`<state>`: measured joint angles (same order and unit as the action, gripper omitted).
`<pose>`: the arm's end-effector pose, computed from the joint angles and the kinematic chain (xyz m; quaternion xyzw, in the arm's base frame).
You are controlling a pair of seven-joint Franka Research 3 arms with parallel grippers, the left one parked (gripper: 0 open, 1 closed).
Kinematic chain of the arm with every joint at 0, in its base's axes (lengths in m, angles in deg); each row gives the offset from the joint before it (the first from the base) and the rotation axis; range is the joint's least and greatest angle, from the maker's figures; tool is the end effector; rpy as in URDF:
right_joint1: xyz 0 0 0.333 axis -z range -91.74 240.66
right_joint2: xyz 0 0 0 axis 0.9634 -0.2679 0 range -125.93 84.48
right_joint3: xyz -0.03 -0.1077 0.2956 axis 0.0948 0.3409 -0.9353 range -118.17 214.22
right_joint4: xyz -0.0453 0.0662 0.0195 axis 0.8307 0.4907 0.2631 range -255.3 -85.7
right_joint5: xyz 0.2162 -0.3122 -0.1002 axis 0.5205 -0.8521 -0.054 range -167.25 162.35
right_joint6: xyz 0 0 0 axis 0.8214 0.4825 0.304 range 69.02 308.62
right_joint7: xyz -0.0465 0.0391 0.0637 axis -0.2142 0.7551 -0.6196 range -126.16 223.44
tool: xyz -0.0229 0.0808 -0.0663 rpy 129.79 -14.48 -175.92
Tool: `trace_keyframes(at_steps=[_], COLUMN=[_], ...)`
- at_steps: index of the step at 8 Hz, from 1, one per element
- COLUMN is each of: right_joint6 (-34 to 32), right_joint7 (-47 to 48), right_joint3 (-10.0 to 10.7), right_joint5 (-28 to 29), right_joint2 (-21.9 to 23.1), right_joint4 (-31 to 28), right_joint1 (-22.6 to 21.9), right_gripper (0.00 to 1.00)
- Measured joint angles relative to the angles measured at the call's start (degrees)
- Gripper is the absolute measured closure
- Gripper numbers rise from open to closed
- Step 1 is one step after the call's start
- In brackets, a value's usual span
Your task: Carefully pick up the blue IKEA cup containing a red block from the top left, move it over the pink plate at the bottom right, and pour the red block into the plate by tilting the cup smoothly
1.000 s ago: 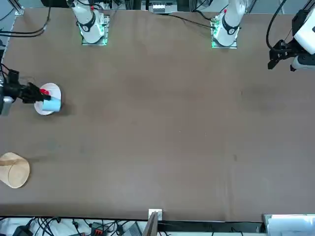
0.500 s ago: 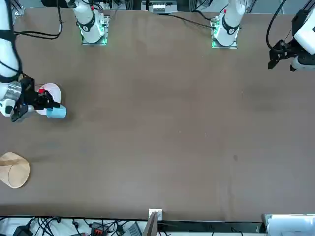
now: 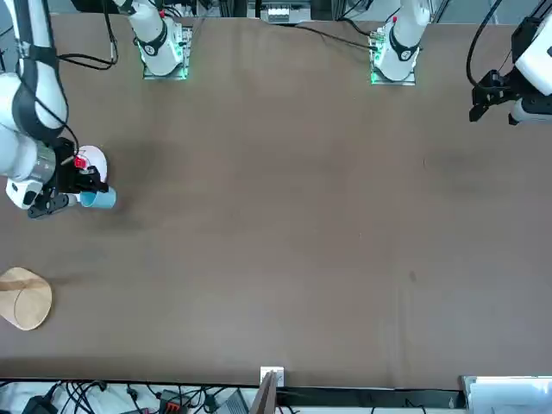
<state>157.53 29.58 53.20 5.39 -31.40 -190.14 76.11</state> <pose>0.5789 -0.0591 0.3784 -0.9934 -0.0746 0.0564 0.0664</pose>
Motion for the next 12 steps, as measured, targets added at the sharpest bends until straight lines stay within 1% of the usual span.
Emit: trace_keyframes(at_steps=[1,4,6,8,10,12], right_joint6=[-0.4,-4.5,-4.9,-4.8,-4.0,-0.7], right_joint7=[5.0,18.8,29.0,41.5,49.0,51.5], right_joint3=[0.0,-0.1,0.0,0.0,0.0,0.0], right_joint5=[-0.6,-1.1,-1.3,-4.0,-5.6,-6.2], right_joint2=[0.0,0.2,0.3,-0.3,-2.7,-6.6], right_joint4=[0.7,3.6,4.0,4.0,4.1,4.1], right_joint1=[-1.5,-5.6,-9.7,-14.8,-18.1,-19.1], right_gripper=[0.98,0.98,0.98,0.98,0.98,0.98])
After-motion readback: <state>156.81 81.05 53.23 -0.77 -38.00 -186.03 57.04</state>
